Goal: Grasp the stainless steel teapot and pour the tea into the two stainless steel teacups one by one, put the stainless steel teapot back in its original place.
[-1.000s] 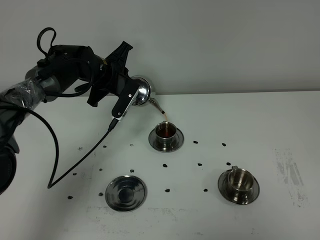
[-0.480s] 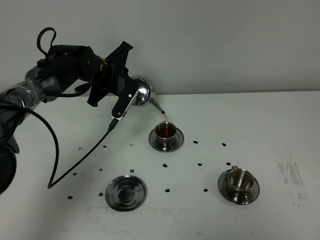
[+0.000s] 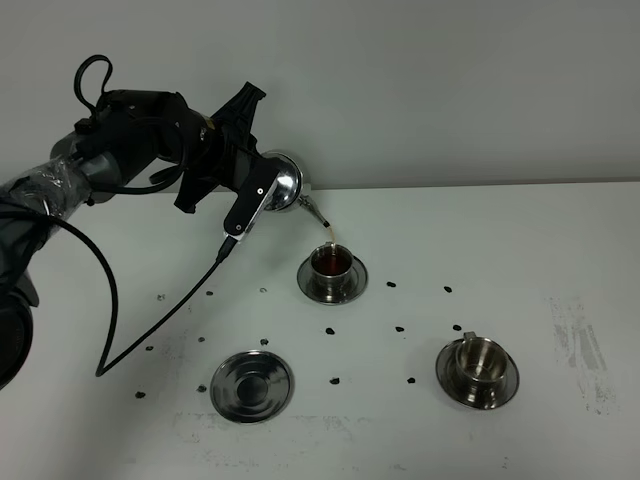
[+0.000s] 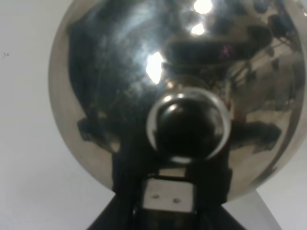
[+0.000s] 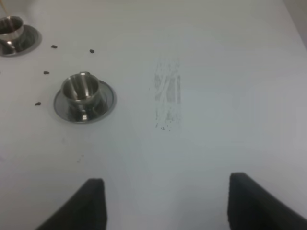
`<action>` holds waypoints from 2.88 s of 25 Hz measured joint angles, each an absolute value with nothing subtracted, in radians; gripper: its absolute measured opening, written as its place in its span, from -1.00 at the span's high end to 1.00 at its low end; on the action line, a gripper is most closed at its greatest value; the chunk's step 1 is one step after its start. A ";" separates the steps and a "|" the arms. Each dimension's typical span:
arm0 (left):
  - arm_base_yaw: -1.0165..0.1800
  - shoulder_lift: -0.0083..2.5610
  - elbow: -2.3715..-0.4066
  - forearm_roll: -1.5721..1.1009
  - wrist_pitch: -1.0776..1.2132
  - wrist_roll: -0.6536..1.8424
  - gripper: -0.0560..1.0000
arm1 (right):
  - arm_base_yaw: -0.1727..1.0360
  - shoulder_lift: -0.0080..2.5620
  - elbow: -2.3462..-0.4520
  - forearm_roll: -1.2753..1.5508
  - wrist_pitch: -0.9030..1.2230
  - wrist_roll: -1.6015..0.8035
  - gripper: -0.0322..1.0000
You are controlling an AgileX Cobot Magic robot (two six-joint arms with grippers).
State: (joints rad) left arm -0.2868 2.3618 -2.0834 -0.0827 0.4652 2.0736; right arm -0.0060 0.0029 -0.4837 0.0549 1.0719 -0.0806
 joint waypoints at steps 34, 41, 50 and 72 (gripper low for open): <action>-0.297 2.362 -2.081 -0.078 0.519 1.904 0.40 | -0.006 0.003 -0.484 0.055 1.072 -0.081 -0.15; -0.297 2.362 -2.085 -0.021 0.616 1.681 0.40 | -0.006 0.003 -0.484 0.055 1.072 -0.081 -0.15; -0.297 2.305 -2.085 -0.029 0.735 1.216 0.40 | -0.006 0.003 -0.484 0.055 1.072 -0.081 -0.15; -0.297 2.302 -1.963 -0.061 0.955 0.291 0.40 | -0.006 0.003 -0.484 0.055 1.072 -0.081 -0.15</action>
